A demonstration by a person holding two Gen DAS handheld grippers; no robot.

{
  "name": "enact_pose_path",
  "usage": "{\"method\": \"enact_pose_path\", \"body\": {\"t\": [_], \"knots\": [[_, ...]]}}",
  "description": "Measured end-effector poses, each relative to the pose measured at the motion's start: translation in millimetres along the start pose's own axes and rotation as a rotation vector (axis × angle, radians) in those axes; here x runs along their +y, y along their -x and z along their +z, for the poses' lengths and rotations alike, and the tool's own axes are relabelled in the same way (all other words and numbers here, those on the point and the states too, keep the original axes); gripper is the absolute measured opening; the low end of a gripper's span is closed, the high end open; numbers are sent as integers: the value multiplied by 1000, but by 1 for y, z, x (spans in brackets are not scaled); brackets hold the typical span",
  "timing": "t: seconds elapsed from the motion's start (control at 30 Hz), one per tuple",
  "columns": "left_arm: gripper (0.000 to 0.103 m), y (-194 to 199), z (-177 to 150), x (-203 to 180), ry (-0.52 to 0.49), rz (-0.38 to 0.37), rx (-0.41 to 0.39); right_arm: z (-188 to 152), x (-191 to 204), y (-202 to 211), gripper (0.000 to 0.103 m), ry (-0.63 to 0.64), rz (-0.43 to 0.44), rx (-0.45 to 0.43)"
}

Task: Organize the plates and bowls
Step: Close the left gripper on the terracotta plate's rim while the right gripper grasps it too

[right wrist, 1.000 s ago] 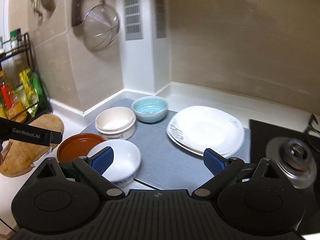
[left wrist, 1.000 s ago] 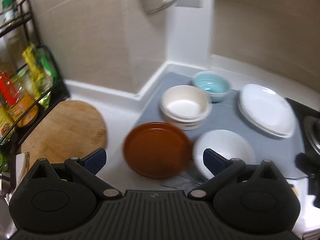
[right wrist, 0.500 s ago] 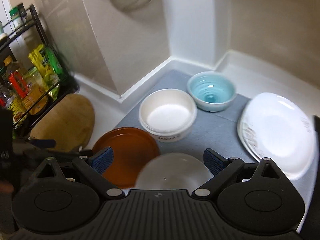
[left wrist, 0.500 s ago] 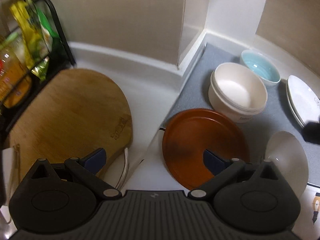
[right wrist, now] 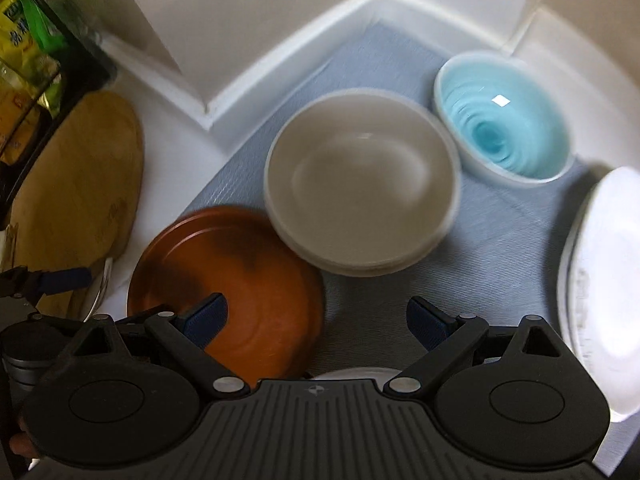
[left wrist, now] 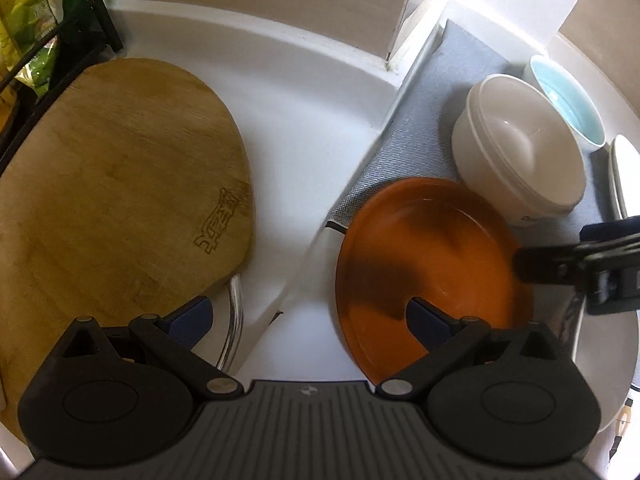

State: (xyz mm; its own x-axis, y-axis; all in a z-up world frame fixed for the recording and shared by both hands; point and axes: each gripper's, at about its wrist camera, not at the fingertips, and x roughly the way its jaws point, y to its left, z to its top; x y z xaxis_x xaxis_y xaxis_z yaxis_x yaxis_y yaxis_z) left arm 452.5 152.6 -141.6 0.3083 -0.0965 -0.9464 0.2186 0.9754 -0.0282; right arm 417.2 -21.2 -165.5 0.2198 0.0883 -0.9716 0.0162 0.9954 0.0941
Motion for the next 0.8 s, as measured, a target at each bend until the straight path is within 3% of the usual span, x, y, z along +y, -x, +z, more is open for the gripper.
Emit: {"method": "enact_pose_path", "body": {"t": [0.3, 0.6, 0.67, 0.8], "knots": [[103, -13, 4, 1, 0, -22, 45, 6, 4, -36, 97, 6, -62, 92], [101, -15, 9, 1, -17, -28, 49, 2, 13, -49, 99, 11, -83, 93], [89, -10, 7, 5, 7, -14, 29, 0, 16, -45, 95, 20, -91, 82], [74, -4, 8, 22, 77, -32, 23, -10, 28, -34, 67, 51, -52, 45]]}}
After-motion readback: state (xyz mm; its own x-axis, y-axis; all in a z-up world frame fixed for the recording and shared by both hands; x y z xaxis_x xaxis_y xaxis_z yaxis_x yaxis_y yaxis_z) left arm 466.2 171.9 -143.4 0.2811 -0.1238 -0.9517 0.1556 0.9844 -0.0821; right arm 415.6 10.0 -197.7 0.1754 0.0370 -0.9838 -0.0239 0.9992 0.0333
